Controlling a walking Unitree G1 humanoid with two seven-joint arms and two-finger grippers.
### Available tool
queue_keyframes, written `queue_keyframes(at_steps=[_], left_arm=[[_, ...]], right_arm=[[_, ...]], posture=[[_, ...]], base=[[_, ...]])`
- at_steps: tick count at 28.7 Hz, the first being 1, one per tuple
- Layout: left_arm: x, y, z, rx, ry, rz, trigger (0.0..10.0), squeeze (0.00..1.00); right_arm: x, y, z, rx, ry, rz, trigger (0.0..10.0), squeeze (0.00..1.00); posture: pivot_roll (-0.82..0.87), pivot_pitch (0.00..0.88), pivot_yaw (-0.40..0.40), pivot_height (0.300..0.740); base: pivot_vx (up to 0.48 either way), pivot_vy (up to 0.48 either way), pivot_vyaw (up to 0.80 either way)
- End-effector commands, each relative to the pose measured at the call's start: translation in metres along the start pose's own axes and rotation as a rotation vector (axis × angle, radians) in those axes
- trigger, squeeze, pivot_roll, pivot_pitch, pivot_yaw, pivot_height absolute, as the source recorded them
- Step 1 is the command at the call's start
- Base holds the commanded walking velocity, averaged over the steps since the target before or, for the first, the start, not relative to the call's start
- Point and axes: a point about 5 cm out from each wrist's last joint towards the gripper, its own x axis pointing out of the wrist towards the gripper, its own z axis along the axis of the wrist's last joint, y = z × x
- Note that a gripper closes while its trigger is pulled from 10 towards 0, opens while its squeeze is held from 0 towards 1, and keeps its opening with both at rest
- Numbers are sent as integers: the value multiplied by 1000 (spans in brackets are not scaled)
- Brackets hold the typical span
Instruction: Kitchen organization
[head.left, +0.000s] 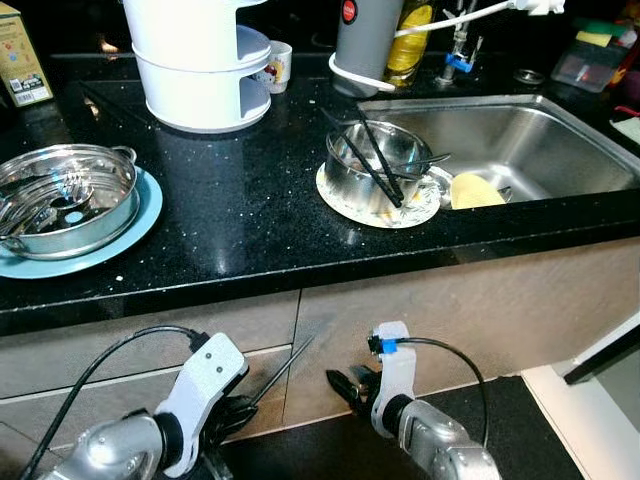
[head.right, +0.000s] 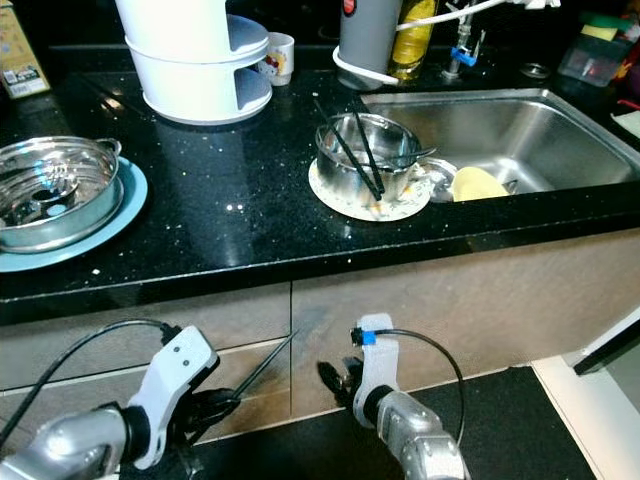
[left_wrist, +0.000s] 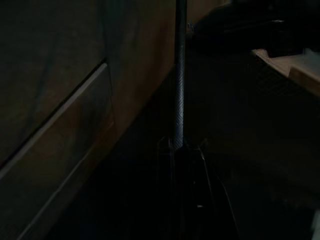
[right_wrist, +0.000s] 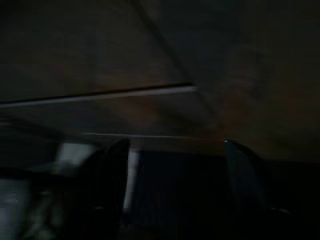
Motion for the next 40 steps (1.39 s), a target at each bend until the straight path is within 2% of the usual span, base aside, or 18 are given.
queue_keyframes(at_steps=[1, 3, 4, 11, 12, 13, 14, 15, 16, 17, 20, 25, 28, 30, 34, 38, 40], left_arm=[[-3, 3, -9, -41, 31, 21, 0, 0], [-4, 5, -13, -20, 47, 25, 0, 0], [-4, 5, -13, -20, 47, 25, 0, 0], [-1, -2, -6, -77, -33, -4, 0, 0], [-1, -2, -6, -91, -43, -5, 0, 0], [-1, -2, -5, -102, -54, -6, 0, 0], [-1, -2, -3, -118, -69, -7, 0, 0], [-1, -2, -1, -136, -89, -9, 0, 0], [-1, -3, 4, -175, -129, -23, 0, 0], [-1, -3, 4, -175, -129, -23, 0, 0], [-1, -7, 11, -255, -188, -74, 0, 0], [-1, -6, 5, -258, -158, -72, 0, 0], [-2, -5, 4, -270, -152, -57, 0, 0], [-2, -3, 3, -278, -143, -50, 0, 0], [-4, -3, -3, -243, -60, -70, 0, 0], [-6, -3, -10, -212, 7, -75, 0, 0], [-6, -4, -11, -212, 14, -81, 0, 0]], right_arm=[[-2, 6, -3, 68, 39, 54, 10000, 1000], [1, 17, -1, 130, 71, 123, 10000, 1000], [1, 17, -1, 130, 71, 123, 10000, 1000], [7, 46, 12, 244, 56, 230, 10000, 1000], [8, 49, 18, 322, 36, 232, 10000, 1000], [9, 50, 20, 348, 27, 234, 10000, 1000], [9, 50, 22, 364, 20, 232, 10000, 627], [9, 50, 23, 372, 16, 229, 10000, 0], [10, 50, 25, 373, 13, 216, 10000, 0], [10, 50, 25, 373, 13, 216, 10000, 0], [11, 53, 30, 398, -20, 210, 10000, 0], [9, 62, 38, 494, -67, 283, 10000, 0], [7, 67, 38, 491, -51, 319, 10000, 0], [5, 65, 31, 416, 22, 286, 10000, 0], [1, 51, 20, 248, 132, 179, 10000, 0], [-11, 43, 16, 170, 181, 168, 10000, 0], [-14, 45, 15, 183, 182, 193, 10000, 0]], posture=[[-96, 231, -100, 740], [-93, 234, -104, 740], [-93, 234, -104, 740], [-93, 236, -108, 740], [-93, 236, -108, 740], [-91, 234, -106, 740], [-91, 234, -106, 740], [-91, 234, -106, 740], [-91, 234, -106, 740], [-91, 234, -106, 740], [-90, 230, -100, 740], [-88, 224, -93, 740], [-88, 224, -93, 740], [-88, 224, -93, 740], [-86, 216, -90, 740], [-89, 215, -86, 740], [-89, 215, -86, 740]], base=[[0, 0, 0], [0, 0, 0], [0, 0, 0], [0, 0, 0], [0, 0, 0], [0, 0, 0], [0, 0, 0], [0, 0, 0], [0, 0, 0], [0, 0, 0], [0, 0, 0], [0, 0, 0], [0, 0, 0], [0, 0, 0], [0, 0, 0], [0, 0, 0], [0, 0, 0]])
